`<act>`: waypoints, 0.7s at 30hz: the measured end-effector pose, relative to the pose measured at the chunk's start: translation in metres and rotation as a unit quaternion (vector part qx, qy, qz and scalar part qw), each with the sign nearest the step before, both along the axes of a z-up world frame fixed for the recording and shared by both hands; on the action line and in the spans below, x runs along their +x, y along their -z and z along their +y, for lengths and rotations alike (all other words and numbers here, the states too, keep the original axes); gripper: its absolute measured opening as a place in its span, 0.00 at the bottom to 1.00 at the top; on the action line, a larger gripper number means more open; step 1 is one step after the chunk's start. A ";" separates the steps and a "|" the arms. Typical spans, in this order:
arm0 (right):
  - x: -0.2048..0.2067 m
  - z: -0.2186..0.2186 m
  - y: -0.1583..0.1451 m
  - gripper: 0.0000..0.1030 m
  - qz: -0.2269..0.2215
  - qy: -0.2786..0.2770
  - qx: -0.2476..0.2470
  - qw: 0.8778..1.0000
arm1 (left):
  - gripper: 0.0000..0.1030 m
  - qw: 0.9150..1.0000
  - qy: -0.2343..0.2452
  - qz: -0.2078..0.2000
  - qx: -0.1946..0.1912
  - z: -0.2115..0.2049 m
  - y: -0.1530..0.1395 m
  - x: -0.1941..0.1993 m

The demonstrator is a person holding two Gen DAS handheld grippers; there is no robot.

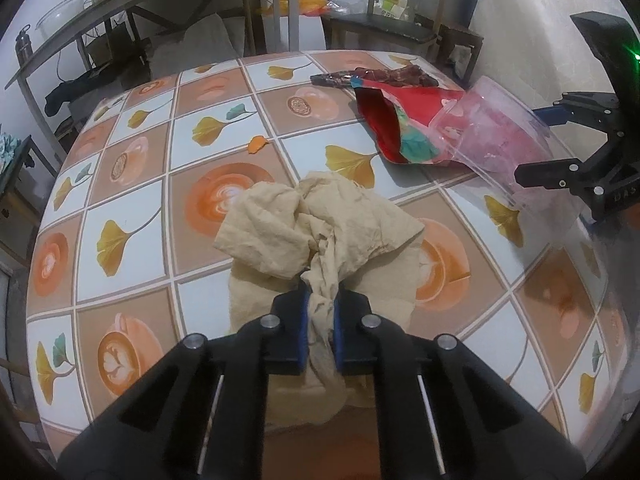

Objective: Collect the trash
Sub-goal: 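Grasp the beige cloth with the left tool while the right tool grasps the clear container, then carry the beige cloth and clear container over the blue wastebasket with both tools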

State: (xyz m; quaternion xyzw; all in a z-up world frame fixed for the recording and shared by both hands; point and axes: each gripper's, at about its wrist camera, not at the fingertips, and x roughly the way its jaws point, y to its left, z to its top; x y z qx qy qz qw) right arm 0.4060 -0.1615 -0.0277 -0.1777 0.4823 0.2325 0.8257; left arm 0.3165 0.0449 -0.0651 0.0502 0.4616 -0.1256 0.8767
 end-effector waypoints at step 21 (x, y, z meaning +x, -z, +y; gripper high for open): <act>-0.103 -0.071 -0.092 0.80 -0.097 0.060 0.084 0.990 | 0.06 0.995 0.019 -0.050 -0.088 0.001 -0.076 -0.074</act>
